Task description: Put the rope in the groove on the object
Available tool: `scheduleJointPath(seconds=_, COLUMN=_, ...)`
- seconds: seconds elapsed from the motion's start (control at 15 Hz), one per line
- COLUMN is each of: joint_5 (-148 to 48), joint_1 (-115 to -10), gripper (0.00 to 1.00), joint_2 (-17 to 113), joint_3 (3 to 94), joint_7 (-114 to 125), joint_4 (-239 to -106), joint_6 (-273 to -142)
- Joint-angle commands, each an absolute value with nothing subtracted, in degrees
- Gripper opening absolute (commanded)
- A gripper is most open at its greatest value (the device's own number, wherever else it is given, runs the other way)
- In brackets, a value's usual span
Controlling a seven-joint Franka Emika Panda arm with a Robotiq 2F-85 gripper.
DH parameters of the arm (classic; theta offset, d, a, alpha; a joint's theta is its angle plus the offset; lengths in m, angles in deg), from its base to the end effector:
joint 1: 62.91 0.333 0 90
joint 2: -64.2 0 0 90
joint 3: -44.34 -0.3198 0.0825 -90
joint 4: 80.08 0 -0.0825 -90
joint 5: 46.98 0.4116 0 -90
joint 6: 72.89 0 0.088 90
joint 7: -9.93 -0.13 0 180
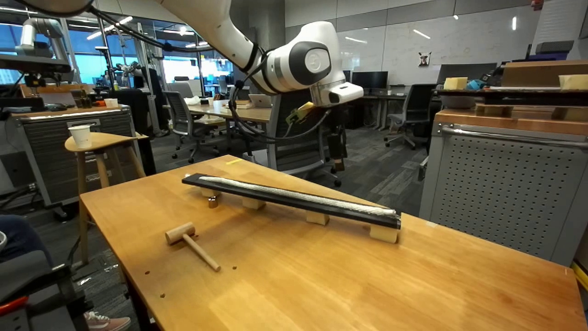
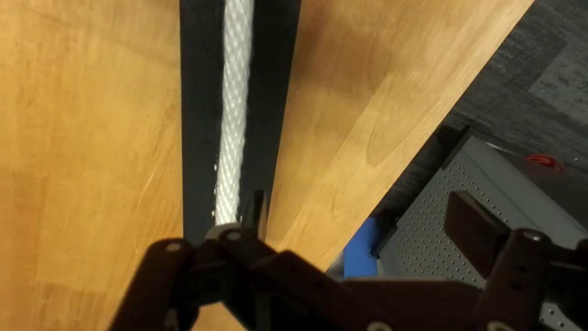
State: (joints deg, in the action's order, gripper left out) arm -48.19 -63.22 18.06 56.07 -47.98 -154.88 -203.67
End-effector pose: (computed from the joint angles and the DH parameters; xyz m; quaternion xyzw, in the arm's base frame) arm 0.7824 -0.1301 0.2506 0.8374 -0.5328 0.1162 0.0365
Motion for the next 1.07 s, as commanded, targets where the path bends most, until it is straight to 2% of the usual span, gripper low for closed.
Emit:
scheduleJointPath(seconds=0.0, joint_5=-47.89, joint_1=-62.32, gripper=1.0, joint_2=25.6, joint_3=54.12, joint_7=-43.65, joint_4=-164.83, joint_6=-206.59)
scheduleJointPath(seconds=0.6, joint_5=-46.4, joint_1=-61.59, gripper=1.0, joint_2=39.16, joint_3=48.55, joint_7=-27.29, joint_4=-182.1, joint_6=-211.06)
scheduleJointPath(seconds=0.67, joint_5=-47.16, joint_1=-60.76, gripper=1.0, joint_2=33.19, joint_3=50.68, joint_7=-31.74, joint_4=-174.95, joint_6=-208.34)
scheduleJointPath(seconds=1.0, joint_5=-47.03, joint_1=-60.63, gripper=1.0, joint_2=37.38, joint_3=49.59, joint_7=-28.73, joint_4=-179.92, joint_6=-209.34)
